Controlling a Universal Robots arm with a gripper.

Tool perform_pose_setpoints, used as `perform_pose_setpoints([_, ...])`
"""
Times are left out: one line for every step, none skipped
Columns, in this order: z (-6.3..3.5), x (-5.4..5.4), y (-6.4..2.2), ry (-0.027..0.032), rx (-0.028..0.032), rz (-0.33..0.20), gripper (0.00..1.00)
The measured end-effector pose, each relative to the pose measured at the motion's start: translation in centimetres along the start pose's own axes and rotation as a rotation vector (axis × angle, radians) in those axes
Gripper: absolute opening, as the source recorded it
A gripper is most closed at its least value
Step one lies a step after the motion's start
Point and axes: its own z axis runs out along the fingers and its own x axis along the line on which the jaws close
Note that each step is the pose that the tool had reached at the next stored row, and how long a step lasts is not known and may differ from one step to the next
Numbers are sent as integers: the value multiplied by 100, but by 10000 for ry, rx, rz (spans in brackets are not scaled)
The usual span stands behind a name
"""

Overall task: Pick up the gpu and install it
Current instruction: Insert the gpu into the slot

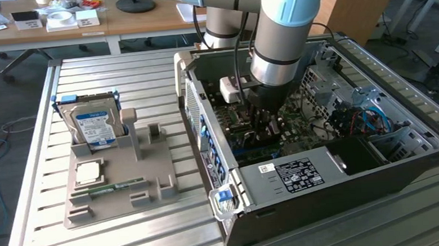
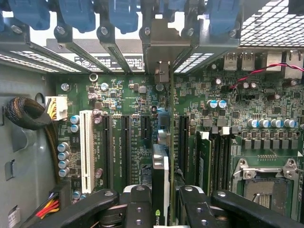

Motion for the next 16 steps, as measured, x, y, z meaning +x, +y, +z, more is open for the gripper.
perform_pose_setpoints([0,0,0,1,-1,0,27])
perform_pose_setpoints([0,0,0,1,-1,0,27])
perform_pose_setpoints([0,0,0,1,0,0,27])
perform_pose_setpoints([0,0,0,1,0,0,27])
perform_pose_setpoints([4,0,1,0,0,0,27])
perform_pose_setpoints([7,0,2,2,0,-1,27])
perform_pose_setpoints([8,0,2,2,0,-1,27])
perform_pose_setpoints([8,0,2,2,-1,-1,27])
perform_pose_setpoints([8,0,3,2,-1,-1,27])
perform_pose_setpoints([8,0,3,2,0,0,27])
perform_pose_setpoints([9,0,3,1,0,0,27])
perform_pose_setpoints([8,0,3,1,0,0,27])
perform_pose_setpoints([9,0,3,1,0,0,27])
perform_pose_setpoints([9,0,3,0,0,0,27])
perform_pose_setpoints([9,0,3,0,0,0,27])
perform_pose_setpoints([9,0,3,0,0,0,27])
